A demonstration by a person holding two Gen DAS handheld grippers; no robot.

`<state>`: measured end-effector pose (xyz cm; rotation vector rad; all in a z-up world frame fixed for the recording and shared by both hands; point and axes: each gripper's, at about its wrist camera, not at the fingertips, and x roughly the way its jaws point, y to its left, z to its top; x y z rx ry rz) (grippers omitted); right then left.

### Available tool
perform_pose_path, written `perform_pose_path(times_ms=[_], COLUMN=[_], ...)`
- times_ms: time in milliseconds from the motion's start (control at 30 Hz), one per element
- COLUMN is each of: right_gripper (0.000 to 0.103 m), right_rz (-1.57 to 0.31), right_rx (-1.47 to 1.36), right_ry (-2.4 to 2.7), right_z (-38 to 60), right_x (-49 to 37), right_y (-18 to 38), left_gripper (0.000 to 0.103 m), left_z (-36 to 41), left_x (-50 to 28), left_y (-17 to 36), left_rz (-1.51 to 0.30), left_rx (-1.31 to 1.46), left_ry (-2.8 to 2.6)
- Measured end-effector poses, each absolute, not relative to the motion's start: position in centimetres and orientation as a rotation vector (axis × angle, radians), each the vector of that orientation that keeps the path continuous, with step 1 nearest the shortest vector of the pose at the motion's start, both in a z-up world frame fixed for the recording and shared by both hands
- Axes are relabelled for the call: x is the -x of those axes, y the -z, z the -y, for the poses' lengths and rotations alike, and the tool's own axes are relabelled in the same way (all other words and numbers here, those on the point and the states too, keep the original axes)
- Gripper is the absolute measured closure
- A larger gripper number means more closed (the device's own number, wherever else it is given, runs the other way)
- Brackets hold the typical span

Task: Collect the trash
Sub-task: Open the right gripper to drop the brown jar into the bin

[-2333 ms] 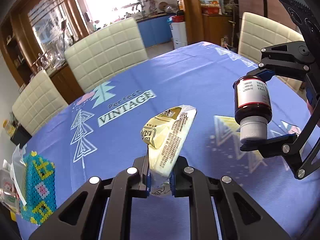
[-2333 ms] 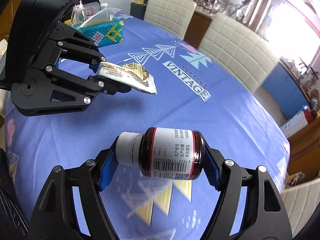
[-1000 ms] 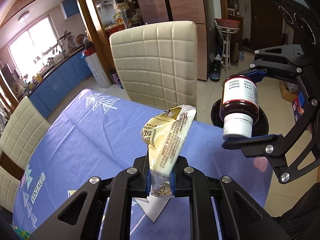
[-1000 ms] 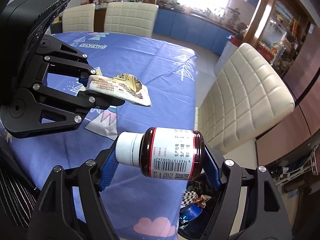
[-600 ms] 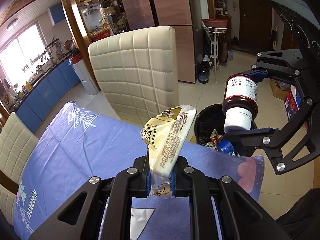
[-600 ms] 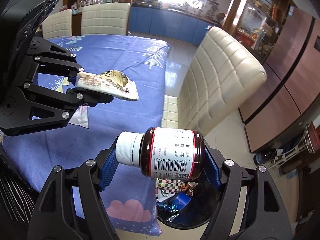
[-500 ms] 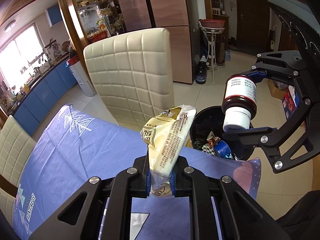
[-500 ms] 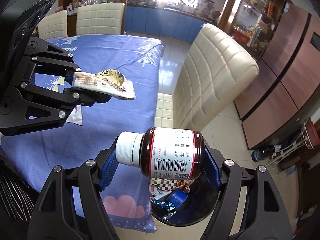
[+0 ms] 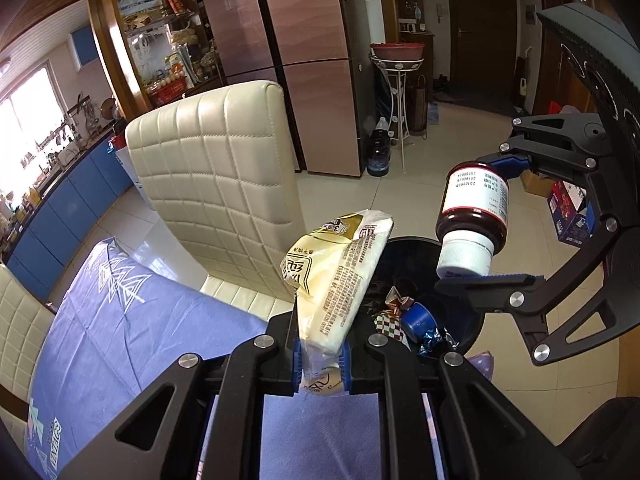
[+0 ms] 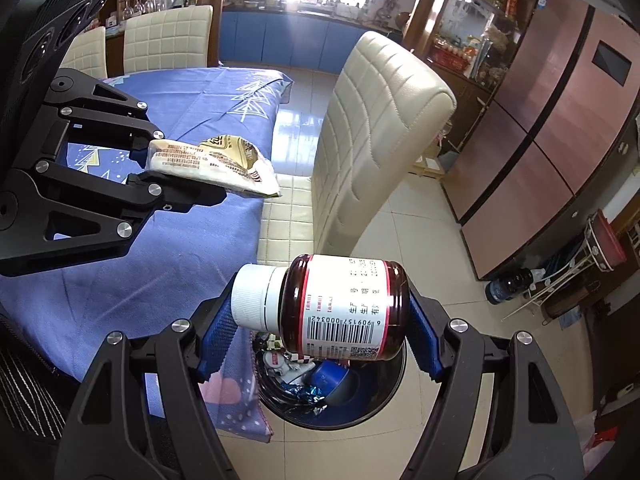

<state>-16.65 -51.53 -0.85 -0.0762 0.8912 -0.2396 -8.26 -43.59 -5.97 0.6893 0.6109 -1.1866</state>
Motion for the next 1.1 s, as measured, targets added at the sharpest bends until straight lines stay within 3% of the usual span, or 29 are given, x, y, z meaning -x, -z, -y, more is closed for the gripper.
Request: perform_pose_path(times_ms=[1100], right_gripper=[0.030], right_rz=[-0.881], right_rx=[0.045], right_ry=[0.326], right_z=[54.7], right_x=[18.4], right_y=[1.3], left_gripper=[0.089], left_z=[47.4], left_x=[9.5], left_y=[6.1], left_rz=[-0.592], left_rx=[-0.715], left_ry=[1.245])
